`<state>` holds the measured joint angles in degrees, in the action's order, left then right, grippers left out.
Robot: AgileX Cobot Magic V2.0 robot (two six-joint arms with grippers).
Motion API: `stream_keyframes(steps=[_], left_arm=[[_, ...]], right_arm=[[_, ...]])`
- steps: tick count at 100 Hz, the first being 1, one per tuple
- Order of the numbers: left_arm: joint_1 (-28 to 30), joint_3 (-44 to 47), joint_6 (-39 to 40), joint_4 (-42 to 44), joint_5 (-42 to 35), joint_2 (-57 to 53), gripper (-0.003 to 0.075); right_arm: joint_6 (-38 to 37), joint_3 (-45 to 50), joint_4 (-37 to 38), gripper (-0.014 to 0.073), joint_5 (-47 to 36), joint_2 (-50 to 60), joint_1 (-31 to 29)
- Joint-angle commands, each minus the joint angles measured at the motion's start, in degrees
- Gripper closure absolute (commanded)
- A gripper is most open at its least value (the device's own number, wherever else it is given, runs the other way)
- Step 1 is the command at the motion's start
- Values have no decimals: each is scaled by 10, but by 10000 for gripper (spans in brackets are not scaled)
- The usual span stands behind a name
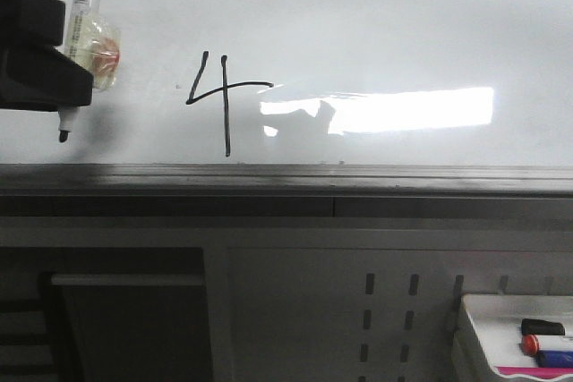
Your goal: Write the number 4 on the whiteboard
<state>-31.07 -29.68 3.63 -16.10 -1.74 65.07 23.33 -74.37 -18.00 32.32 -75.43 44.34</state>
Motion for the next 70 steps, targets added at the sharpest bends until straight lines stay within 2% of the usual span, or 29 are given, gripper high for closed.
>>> stream_keyframes(steps=[1, 23, 70], left_arm=[[19, -43, 6, -36, 1, 11, 741], [33, -81, 6, -69, 62, 54, 741], [33, -84, 6, -73, 27, 93, 741]], right_arm=[[4, -17, -4, 109, -32, 22, -4], [4, -17, -6, 109, -21, 22, -4], [4, -17, -6, 109, -4, 23, -4]])
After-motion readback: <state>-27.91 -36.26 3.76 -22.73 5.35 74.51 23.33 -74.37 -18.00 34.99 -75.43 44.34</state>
